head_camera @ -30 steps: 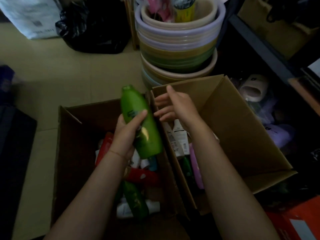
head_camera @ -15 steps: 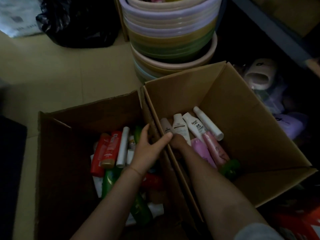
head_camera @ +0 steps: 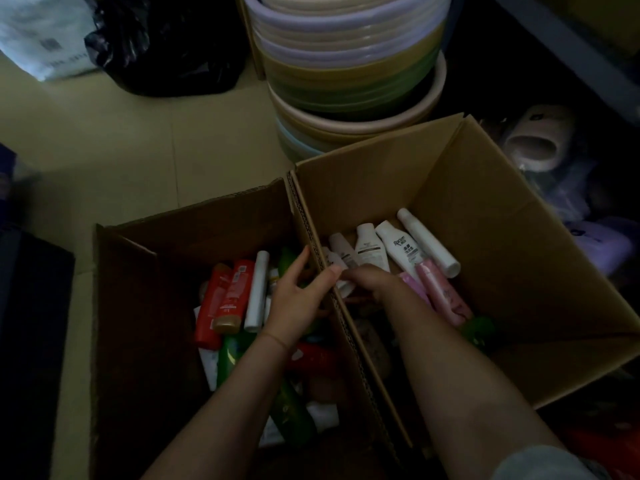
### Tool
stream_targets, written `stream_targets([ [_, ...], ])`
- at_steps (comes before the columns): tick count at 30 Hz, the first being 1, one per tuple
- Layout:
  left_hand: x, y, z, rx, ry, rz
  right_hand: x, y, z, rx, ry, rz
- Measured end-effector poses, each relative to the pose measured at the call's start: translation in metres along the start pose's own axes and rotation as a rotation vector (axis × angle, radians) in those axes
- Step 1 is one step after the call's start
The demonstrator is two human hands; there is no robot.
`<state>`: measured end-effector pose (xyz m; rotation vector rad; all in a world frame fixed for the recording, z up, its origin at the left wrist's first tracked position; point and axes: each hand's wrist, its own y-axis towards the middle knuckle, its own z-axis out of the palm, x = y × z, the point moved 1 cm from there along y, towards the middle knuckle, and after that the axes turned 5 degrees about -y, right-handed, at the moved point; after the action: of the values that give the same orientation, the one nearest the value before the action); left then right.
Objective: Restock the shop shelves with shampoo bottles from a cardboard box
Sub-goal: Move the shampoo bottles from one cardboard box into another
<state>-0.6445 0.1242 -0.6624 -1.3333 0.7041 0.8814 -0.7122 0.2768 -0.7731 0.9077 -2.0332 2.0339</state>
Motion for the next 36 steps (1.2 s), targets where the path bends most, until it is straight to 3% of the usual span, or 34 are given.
stream_targets([
  [7, -0.017, -0.008, -0.002, 0.078, 0.048, -0.079, 0.040, -0.095, -0.038, 0.274, 0.242, -0.398],
  [10, -0.035, -0.013, -0.005, 0.006, -0.023, 0.003, 0.056, -0.142, -0.035, 0.328, 0.238, -0.581],
  [13, -0.059, -0.017, -0.011, -0.024, -0.264, 0.113, 0.070, -0.170, -0.017, 0.303, 0.149, -0.629],
  [16, -0.065, -0.018, -0.026, -0.100, -0.298, 0.125, 0.084, -0.168, -0.005, 0.072, -0.024, -0.644],
  [19, -0.035, -0.013, -0.045, -0.220, -0.062, 0.024, 0.083, -0.136, -0.008, -0.155, 0.061, -0.564],
  [22, -0.001, -0.005, -0.055, -0.228, 0.045, -0.118, 0.065, -0.088, -0.015, -0.305, 0.026, -0.319],
  [24, 0.008, -0.002, -0.049, -0.217, 0.023, -0.175, 0.045, -0.052, -0.017, -0.375, -0.163, -0.205],
  [27, -0.005, -0.003, -0.024, -0.131, -0.062, -0.125, 0.018, -0.015, -0.025, -0.593, -0.551, -0.222],
  [31, -0.013, 0.003, 0.012, 0.002, 0.077, -0.019, -0.019, 0.027, -0.035, -0.508, -0.437, -0.068],
  [34, 0.002, 0.011, 0.019, -0.014, 0.022, 0.060, -0.032, 0.045, -0.038, -0.509, -0.306, -0.080],
  [36, 0.010, 0.015, 0.016, -0.017, 0.006, 0.100, -0.035, 0.056, -0.039, -0.537, -0.393, -0.052],
])
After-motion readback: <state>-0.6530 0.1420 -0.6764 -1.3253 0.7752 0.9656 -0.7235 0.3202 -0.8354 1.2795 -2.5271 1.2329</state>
